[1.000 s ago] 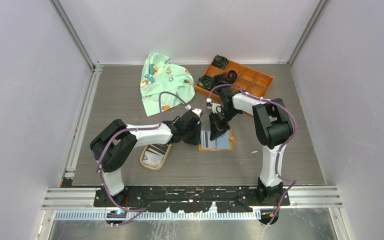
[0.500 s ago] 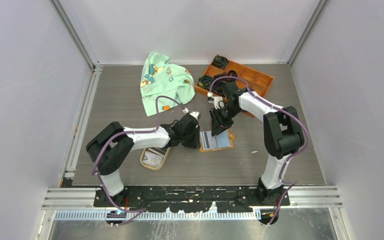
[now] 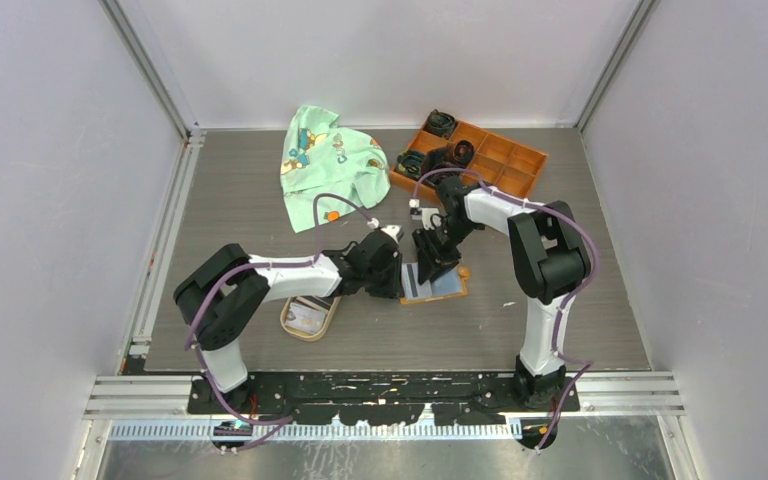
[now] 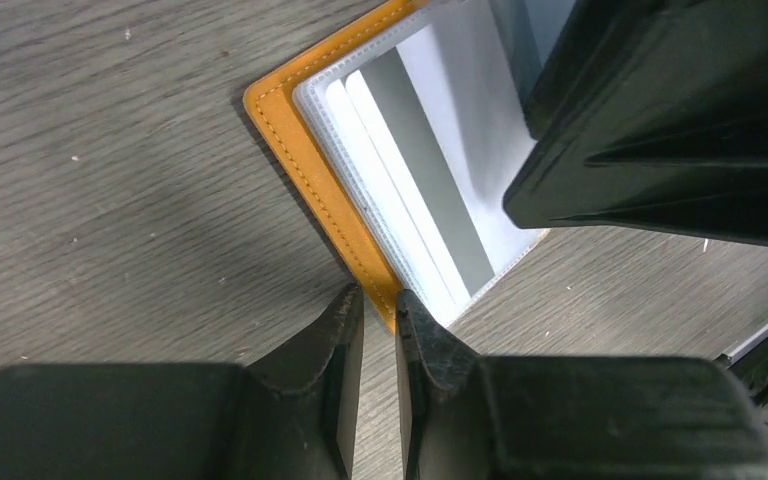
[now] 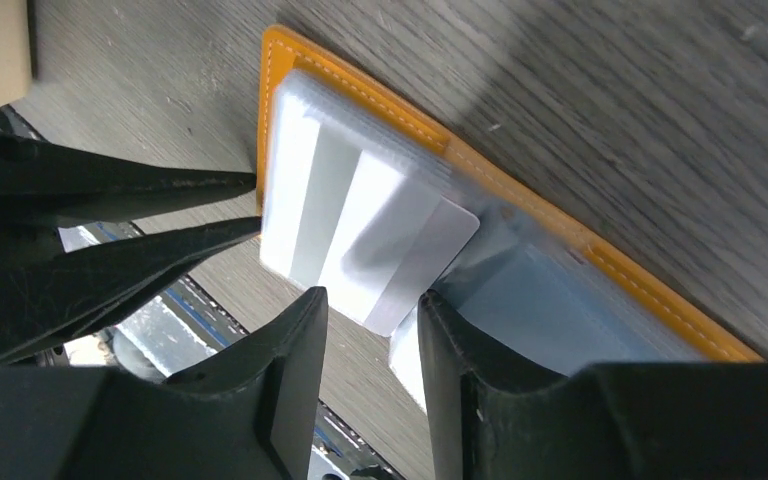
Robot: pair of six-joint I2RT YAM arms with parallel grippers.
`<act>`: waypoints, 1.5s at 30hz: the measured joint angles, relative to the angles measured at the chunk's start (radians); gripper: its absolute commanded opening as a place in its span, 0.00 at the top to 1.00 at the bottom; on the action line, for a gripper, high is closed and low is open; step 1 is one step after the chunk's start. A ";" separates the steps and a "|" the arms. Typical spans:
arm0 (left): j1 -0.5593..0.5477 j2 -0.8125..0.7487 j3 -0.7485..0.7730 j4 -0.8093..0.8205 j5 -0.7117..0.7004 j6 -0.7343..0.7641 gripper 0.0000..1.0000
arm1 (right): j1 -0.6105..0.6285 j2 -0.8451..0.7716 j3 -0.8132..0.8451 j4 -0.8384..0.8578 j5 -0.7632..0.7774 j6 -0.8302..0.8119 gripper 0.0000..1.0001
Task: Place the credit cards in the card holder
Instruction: Insert the credit card into the card holder, then pick up the credit card from the storage box.
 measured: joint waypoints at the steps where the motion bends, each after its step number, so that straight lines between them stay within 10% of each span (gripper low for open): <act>1: -0.002 0.002 0.000 0.003 0.003 -0.003 0.80 | 0.000 0.010 0.002 -0.001 -0.012 0.003 0.55; 29: -0.011 -0.013 -0.014 0.007 0.003 -0.008 0.75 | -0.052 0.040 0.016 0.008 -0.173 -0.021 0.59; 39: -0.013 -0.343 -0.098 -0.021 -0.027 0.090 0.70 | -0.077 -0.276 0.018 0.005 -0.112 -0.134 0.57; 41: -0.013 -0.439 -0.115 -0.017 -0.035 0.121 0.64 | -0.073 -0.321 0.022 0.014 -0.114 -0.152 0.45; 43: -0.013 -0.549 -0.155 -0.018 -0.054 0.149 0.51 | -0.061 -0.370 0.021 0.048 -0.108 -0.169 0.03; 45: -0.013 -0.665 -0.208 -0.026 -0.083 0.175 0.39 | -0.048 -0.417 0.014 0.104 -0.106 -0.185 0.01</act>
